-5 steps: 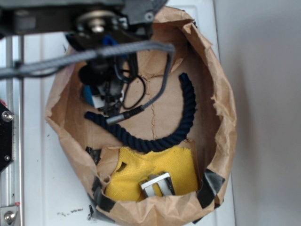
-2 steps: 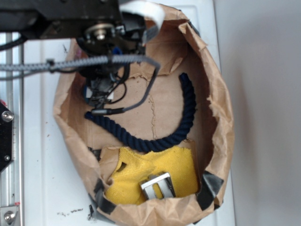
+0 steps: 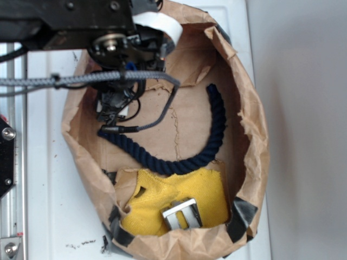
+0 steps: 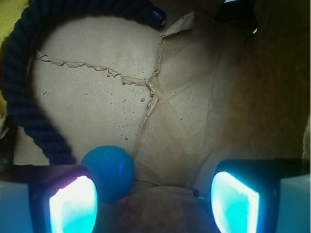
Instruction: Grab the blue ball.
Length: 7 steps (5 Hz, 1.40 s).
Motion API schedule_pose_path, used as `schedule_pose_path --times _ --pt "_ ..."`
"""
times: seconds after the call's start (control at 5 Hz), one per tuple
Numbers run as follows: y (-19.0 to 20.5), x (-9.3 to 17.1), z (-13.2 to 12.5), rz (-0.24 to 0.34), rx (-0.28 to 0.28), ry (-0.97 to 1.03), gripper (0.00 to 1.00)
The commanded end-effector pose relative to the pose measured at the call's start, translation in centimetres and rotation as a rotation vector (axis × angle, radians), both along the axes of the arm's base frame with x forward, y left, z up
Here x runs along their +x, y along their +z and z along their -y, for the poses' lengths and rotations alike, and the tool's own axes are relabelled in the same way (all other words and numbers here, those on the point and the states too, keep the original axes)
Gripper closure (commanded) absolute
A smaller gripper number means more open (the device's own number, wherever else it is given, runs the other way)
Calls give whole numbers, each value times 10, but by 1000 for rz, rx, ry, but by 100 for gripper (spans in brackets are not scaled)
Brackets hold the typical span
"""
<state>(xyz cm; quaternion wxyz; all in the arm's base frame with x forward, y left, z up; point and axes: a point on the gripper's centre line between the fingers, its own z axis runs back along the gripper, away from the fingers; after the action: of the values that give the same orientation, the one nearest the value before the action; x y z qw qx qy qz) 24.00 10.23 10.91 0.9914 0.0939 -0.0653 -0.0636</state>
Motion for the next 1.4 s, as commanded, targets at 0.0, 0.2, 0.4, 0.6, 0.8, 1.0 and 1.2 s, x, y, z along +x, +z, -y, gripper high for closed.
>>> schedule_pose_path --times 0.0,0.2,0.4,0.6,0.8,1.0,1.2 --pt "18 3 -15 53 22 31 0" --pt "-1 0 -12 63 40 5 0" --pt "-7 -7 -7 75 18 -36 0" --pt "-12 -10 0 103 -58 -106 0" --pt "-18 -9 15 91 -50 -134 0" --pt "-25 -4 18 71 -42 -128 0" --pt "-39 2 20 57 -21 -126 0"
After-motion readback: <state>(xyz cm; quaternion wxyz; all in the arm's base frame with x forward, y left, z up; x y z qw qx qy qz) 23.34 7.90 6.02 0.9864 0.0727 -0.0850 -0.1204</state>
